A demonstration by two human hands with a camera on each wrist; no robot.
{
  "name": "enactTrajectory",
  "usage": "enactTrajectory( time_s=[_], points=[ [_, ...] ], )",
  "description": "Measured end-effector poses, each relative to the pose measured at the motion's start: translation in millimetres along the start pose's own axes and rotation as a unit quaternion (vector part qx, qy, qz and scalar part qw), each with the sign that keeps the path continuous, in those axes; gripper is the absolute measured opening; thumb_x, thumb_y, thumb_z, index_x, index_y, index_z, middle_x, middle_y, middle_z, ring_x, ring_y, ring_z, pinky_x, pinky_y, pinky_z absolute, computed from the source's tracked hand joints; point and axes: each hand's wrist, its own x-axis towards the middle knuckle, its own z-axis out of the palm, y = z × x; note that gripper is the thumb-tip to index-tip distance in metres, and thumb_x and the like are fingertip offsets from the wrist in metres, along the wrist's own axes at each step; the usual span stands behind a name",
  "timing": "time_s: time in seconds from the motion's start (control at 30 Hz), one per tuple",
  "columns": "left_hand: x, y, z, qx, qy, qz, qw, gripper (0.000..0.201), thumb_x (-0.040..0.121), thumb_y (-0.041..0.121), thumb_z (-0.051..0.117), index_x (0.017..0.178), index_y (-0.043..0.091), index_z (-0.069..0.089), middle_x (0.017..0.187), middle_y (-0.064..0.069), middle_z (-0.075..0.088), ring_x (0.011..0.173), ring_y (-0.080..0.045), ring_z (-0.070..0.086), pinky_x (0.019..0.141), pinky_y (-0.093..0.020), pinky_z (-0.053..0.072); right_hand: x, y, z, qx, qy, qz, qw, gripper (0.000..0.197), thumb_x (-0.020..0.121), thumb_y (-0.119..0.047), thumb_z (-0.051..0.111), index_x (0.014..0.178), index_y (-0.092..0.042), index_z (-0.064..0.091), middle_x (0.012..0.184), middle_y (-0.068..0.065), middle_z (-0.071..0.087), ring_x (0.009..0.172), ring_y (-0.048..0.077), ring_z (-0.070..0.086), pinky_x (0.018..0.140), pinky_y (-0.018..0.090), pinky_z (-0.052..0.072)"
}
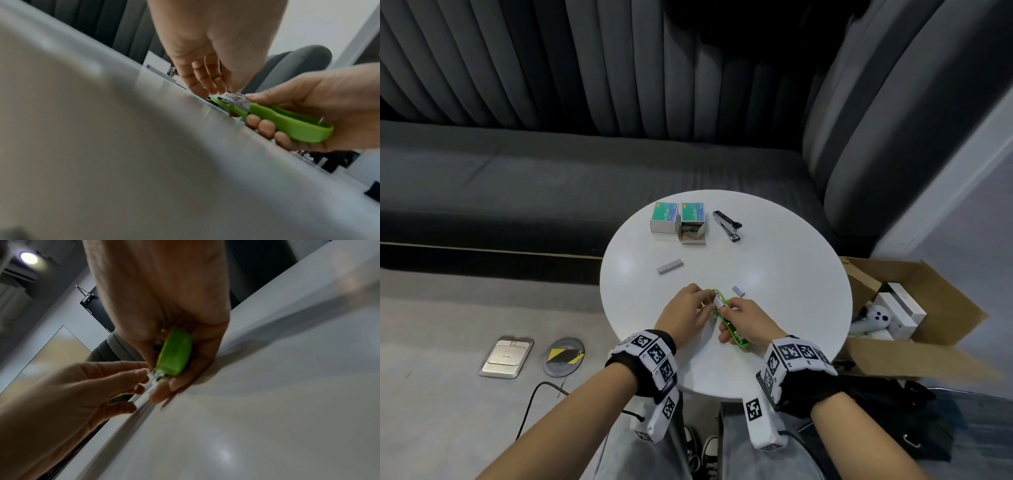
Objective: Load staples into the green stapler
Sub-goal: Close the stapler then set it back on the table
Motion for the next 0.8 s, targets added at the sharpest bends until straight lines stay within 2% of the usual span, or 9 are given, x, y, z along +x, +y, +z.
enactTrajectory(
  time_s=[0.07, 0.17, 0.37, 0.5, 0.57, 0.67, 0.73, 0.8],
  points=[
    [2, 2, -1, -0.023, 0.004, -0.003, 1.0, 0.027, 0.091, 0.015, 0.048, 0.115, 0.009, 0.059, 0.105, -0.016, 0.057, 0.096, -0.027, 0.056, 0.086, -0.032, 0.043, 0, 0, 0, 0.004, 0.003, 0.0, 1.0, 0.021, 0.097, -0.016, 0.04, 0.078, -0.012, 0.049, 0.064, 0.007, 0.053, 0.052, 0.022, 0.058, 0.046, 0.025, 0.04],
    [2, 0, -2, -0.01, -0.002, -0.001, 1.0, 0.029, 0.092, 0.016, 0.046, 0.118, 0.011, 0.058, 0.107, -0.015, 0.057, 0.099, -0.027, 0.055, 0.087, -0.032, 0.042, 0, 1, 1, 0.005, 0.006, -0.001, 1.0, 0.019, 0.097, -0.016, 0.04, 0.081, -0.011, 0.05, 0.064, 0.007, 0.053, 0.053, 0.021, 0.057, 0.046, 0.024, 0.04],
    [-4, -5, 2, 0.105, -0.043, 0.014, 0.993, 0.039, 0.095, 0.023, 0.037, 0.135, 0.023, 0.039, 0.119, -0.008, 0.051, 0.113, -0.023, 0.045, 0.086, -0.036, 0.045, -3, 1, -1, 0.039, -0.01, -0.007, 0.999, 0.023, 0.098, -0.014, 0.038, 0.078, -0.012, 0.049, 0.067, 0.008, 0.051, 0.052, 0.02, 0.056, 0.044, 0.022, 0.039],
    [-5, -8, 1, 0.127, -0.042, 0.032, 0.99, 0.041, 0.096, 0.021, 0.036, 0.136, 0.029, 0.036, 0.118, -0.007, 0.051, 0.111, -0.022, 0.046, 0.082, -0.036, 0.044, -3, 3, -6, 0.093, -0.045, -0.002, 0.995, 0.015, 0.099, -0.01, 0.035, 0.1, -0.005, 0.049, 0.073, 0.01, 0.052, 0.06, 0.021, 0.056, 0.053, 0.025, 0.04],
    [-3, -10, 0, 0.066, -0.01, 0.012, 0.998, 0.044, 0.095, 0.021, 0.04, 0.138, 0.026, 0.033, 0.119, -0.006, 0.052, 0.104, -0.021, 0.052, 0.084, -0.034, 0.045, -4, 4, -9, 0.108, -0.064, -0.002, 0.992, 0.016, 0.098, -0.008, 0.035, 0.108, -0.006, 0.048, 0.075, 0.01, 0.054, 0.063, 0.02, 0.058, 0.053, 0.023, 0.043],
    [0, -12, -4, -0.102, 0.03, -0.052, 0.993, 0.052, 0.091, 0.021, 0.051, 0.138, 0.018, 0.031, 0.122, -0.007, 0.053, 0.089, -0.018, 0.055, 0.087, -0.031, 0.046, -6, 5, -13, 0.122, -0.098, -0.002, 0.988, 0.023, 0.098, -0.006, 0.036, 0.116, -0.008, 0.05, 0.076, 0.01, 0.054, 0.063, 0.018, 0.056, 0.055, 0.022, 0.044],
    [1, -14, -7, -0.168, -0.003, -0.055, 0.984, 0.054, 0.087, 0.02, 0.057, 0.137, 0.017, 0.035, 0.127, -0.006, 0.052, 0.093, -0.016, 0.056, 0.088, -0.026, 0.045, -5, 6, -17, 0.125, -0.12, 0.0, 0.985, 0.027, 0.097, -0.007, 0.039, 0.12, -0.008, 0.052, 0.075, 0.009, 0.055, 0.063, 0.017, 0.056, 0.057, 0.022, 0.047],
    [1, -17, -10, -0.174, -0.05, -0.038, 0.983, 0.048, 0.086, 0.018, 0.06, 0.131, 0.019, 0.045, 0.126, -0.003, 0.055, 0.095, -0.014, 0.056, 0.085, -0.018, 0.043, -5, 5, -21, 0.118, -0.134, 0.002, 0.984, 0.027, 0.096, -0.008, 0.044, 0.12, -0.006, 0.055, 0.073, 0.008, 0.054, 0.063, 0.016, 0.056, 0.054, 0.022, 0.049]
  ],
)
